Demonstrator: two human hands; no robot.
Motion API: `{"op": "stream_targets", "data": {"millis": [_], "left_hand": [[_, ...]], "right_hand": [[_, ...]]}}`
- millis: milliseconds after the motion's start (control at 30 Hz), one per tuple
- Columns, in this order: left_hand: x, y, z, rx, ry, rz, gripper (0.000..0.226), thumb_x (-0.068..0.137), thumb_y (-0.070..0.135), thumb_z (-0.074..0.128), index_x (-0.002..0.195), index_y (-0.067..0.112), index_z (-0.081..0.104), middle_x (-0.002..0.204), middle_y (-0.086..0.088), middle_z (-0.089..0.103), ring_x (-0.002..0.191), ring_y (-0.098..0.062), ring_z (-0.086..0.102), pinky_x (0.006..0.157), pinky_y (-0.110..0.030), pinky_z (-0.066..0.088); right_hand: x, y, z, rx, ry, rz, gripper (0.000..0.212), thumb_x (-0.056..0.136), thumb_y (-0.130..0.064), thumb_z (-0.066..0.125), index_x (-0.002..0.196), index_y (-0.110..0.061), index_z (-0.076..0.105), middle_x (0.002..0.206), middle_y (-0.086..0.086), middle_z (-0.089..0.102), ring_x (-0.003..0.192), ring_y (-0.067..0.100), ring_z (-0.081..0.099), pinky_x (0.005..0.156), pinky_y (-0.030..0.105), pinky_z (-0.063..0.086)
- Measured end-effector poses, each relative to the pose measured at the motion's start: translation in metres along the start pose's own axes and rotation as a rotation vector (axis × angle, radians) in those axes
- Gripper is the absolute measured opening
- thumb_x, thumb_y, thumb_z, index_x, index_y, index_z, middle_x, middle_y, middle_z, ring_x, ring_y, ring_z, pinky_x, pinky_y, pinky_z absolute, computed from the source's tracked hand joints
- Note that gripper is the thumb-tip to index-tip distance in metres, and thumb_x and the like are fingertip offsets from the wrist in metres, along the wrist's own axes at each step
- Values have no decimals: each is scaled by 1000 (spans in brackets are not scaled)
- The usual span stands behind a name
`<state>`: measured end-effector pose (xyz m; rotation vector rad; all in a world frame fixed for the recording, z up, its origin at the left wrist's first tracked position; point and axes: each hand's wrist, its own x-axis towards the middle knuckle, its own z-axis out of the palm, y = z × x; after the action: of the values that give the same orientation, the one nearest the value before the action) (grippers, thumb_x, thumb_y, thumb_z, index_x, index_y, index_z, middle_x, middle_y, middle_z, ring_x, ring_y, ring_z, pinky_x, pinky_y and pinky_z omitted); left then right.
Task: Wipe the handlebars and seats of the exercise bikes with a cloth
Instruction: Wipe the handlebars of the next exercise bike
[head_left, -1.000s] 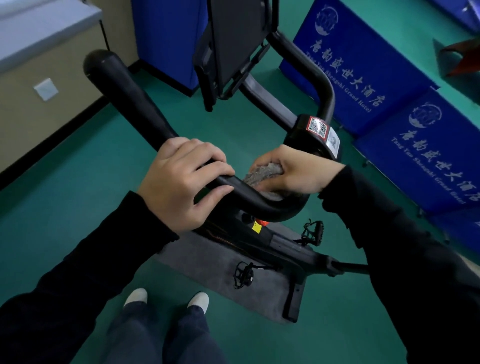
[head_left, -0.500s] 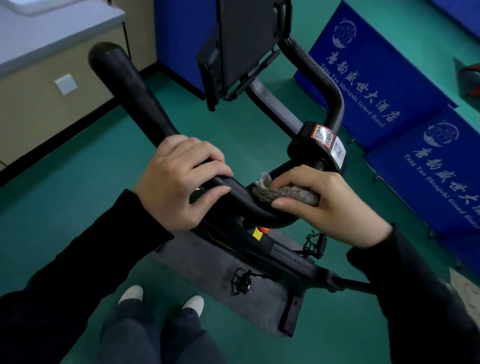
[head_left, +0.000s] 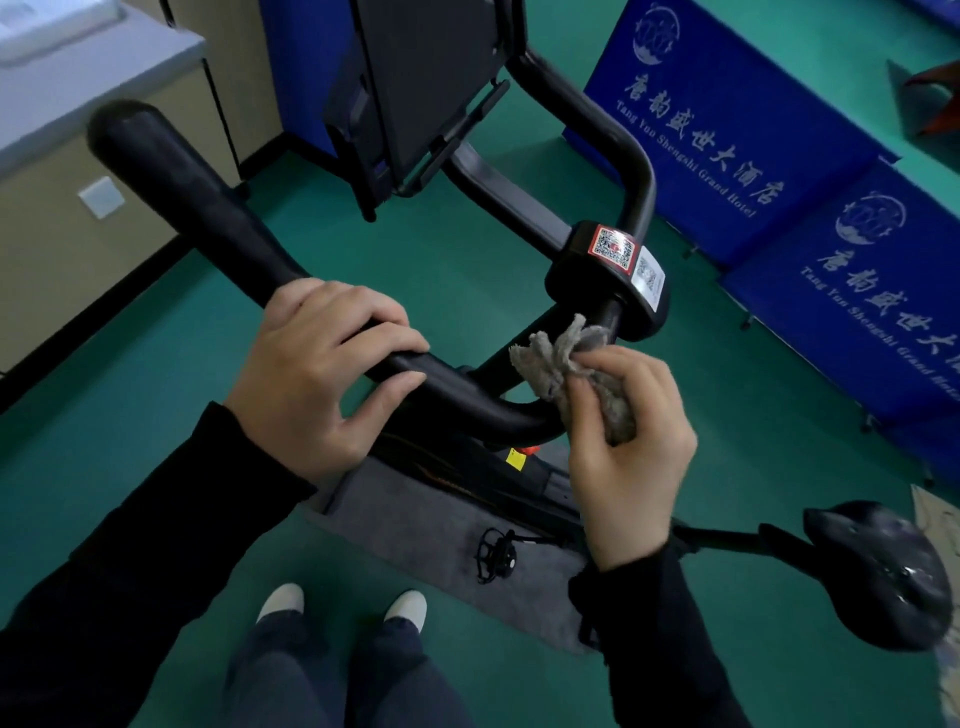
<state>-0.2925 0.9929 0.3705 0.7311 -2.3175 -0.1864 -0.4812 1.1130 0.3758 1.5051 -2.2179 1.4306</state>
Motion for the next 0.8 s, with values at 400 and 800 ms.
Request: {"op": "stream_targets", "data": {"millis": [400,800], "left_hand": [[1,55,26,5,-89,71,31,85,41,63,95,13,71,94,-1,66,91,-25,62,95,-39,36],[-1,57,34,27,-32,47,23,86,37,65,91,16,72,91,0,66,87,-23,63,85,-35,31]], "right_hand": [[-49,5,13,-9,314,114,20,85,-9,68,100,4,63,102,13,59,99,10,55,87,23,48],[-51,9,25,150,423,332,25,84,-5,66,109,-5,61,99,7,65,93,20,64,84,28,50]]}}
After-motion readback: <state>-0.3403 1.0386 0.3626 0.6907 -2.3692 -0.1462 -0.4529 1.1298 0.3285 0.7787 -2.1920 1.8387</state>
